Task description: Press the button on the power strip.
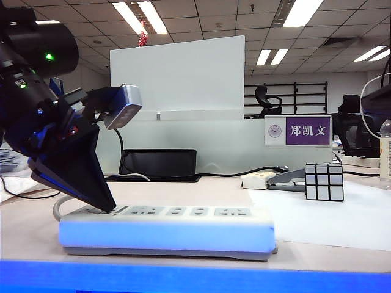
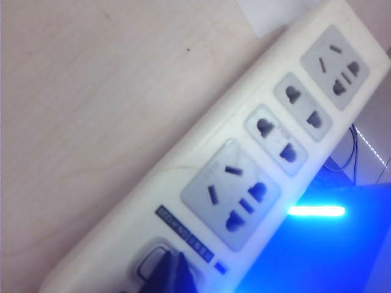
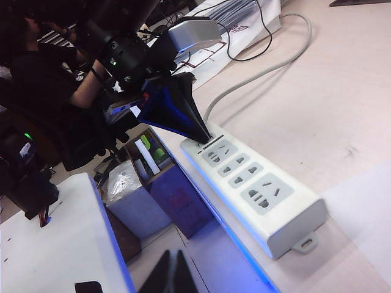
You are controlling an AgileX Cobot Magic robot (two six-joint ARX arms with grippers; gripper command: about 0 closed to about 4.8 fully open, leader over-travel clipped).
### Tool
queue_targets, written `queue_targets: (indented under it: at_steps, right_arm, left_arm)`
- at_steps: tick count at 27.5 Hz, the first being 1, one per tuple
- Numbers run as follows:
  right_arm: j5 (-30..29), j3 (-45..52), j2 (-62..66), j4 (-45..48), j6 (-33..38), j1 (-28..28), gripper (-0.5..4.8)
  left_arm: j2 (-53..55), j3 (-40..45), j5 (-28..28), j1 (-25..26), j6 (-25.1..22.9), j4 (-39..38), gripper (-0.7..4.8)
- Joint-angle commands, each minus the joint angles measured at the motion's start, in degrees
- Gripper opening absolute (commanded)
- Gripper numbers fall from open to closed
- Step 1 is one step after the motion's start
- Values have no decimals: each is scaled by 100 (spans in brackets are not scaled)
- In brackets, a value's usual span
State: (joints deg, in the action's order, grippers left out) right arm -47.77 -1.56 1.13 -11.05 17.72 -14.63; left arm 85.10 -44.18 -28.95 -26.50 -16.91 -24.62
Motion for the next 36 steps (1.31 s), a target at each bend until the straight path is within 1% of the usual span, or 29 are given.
queue_targets:
  at_steps: [1,7,12,17,21,30,32,35,36]
  right_arm:
    - [11,-7,0,-33,-20,-7,0]
    - [13,-4,0,-33,-22,-7,0]
    - [11,-4,0,-39,-20,-7,0]
    - [11,-7,0,-85,-20,-7,0]
    - [20,-4,0,-81,-22,-4,0]
    - [76,-4,0,-74,-61,-4,0]
    - [79,-7,0,-68,-96,-4,0]
    - [74,-7,-2,-46,-107,-2,0]
    - [76,-7,-2,-28,-107,-2,0]
  left_arm:
    - [98,74,323,-20,-4,-275,-5]
    - [83,-114,258,-17,-7,-205,-5]
    - [57,-157,254,-15,2,98,-5]
    - [-90,-162,109,-17,63,297,-5]
    - [-372,-162,109,-17,83,437,-5]
    - [-1235,-153,131,-15,133,385,-5]
    - [-1410,-144,273,-15,164,374,-5]
    - [-1690,-127,791,-9,243,297,-5]
    - [-1770,-109,861,-7,278,271,-5]
